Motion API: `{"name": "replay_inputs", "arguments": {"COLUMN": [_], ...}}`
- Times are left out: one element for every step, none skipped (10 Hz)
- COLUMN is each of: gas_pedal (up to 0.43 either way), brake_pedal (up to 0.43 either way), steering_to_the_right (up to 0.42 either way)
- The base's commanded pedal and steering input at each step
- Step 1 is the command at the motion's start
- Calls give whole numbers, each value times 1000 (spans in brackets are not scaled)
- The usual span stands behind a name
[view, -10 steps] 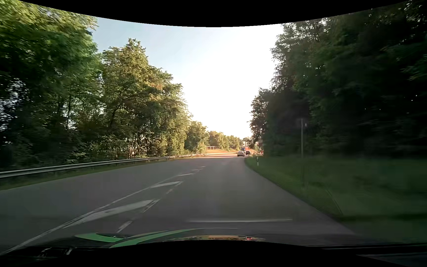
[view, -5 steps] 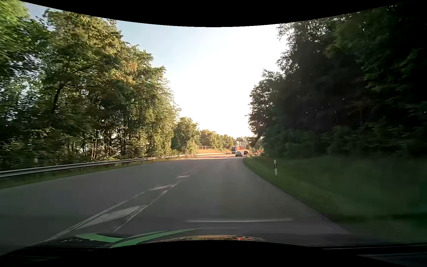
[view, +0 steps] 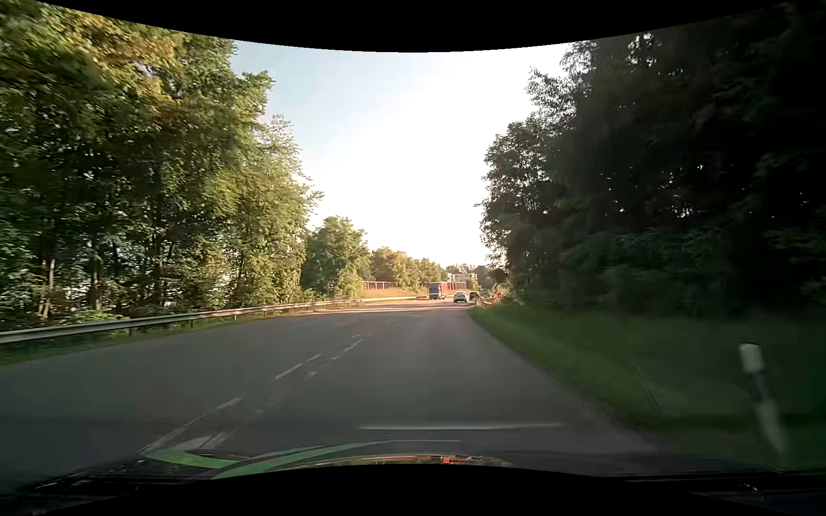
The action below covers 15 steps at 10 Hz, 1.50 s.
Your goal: Follow the waypoints while adhering to traffic rules and regulations
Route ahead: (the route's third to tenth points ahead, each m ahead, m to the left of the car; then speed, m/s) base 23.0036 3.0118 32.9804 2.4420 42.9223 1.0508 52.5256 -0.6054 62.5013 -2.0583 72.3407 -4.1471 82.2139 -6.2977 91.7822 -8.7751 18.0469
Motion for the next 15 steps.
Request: {"name": "replay_inputs", "arguments": {"gas_pedal": [177,177,177,177,177,177,177,177,177,177,177,177,177,177,177], "brake_pedal": [0,0,0,0,0,0,0,0,0,0,0,0,0,0,0], "steering_to_the_right": [14,13,13,13,13,12,12,11,12,11,11,11,11,11,11]}}
